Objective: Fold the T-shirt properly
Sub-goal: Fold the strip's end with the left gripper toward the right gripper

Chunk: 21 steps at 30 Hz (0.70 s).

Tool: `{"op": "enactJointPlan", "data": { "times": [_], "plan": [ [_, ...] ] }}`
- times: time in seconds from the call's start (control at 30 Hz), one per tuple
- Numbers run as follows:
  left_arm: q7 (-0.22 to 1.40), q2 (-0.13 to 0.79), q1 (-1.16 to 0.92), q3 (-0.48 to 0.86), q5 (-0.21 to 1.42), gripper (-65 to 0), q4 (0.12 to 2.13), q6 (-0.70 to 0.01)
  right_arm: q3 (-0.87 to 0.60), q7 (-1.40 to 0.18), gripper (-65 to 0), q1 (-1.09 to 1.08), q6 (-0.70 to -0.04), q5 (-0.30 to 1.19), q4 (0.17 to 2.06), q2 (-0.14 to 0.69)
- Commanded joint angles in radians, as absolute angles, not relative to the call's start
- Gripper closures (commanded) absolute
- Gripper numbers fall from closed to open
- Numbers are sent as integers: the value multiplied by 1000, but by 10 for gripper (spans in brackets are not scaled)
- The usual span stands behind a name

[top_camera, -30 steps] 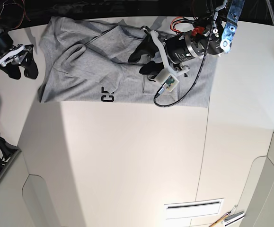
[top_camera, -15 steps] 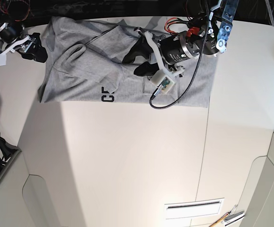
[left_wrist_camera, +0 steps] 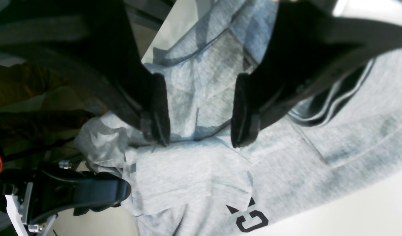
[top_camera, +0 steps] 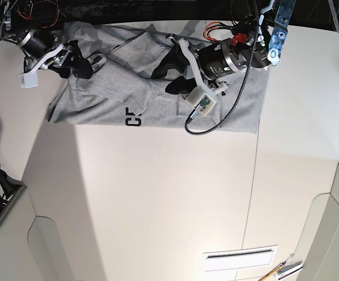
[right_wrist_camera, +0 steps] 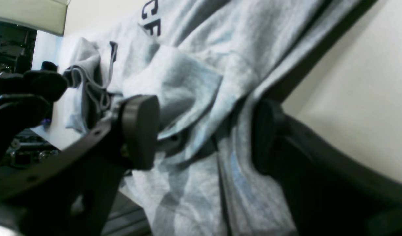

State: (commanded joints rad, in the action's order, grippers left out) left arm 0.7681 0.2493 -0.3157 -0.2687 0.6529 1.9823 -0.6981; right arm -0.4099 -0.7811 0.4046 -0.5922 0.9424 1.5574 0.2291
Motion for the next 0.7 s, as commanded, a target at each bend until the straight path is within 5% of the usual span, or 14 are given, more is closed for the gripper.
{"op": "enactJointPlan", "data": {
  "times": [0.23, 0.37, 0.57, 0.7],
  "plan": [
    [790, 249, -287, -269, 653, -335, 1983, -698, -410, -778, -413, 365, -591, 897, 1557, 229],
    [808, 249, -260, -269, 653, -335, 1983, -698, -410, -778, -213, 355, -591, 897, 1557, 229],
    [813, 249, -252, -191, 653, -335, 1983, -698, -400, -754, -26, 355, -591, 829, 1557, 230],
    [838, 249, -252, -80, 654, -335, 1983, -698, -400, -730, 0, 346, -591, 815, 1557, 233]
  ]
}}
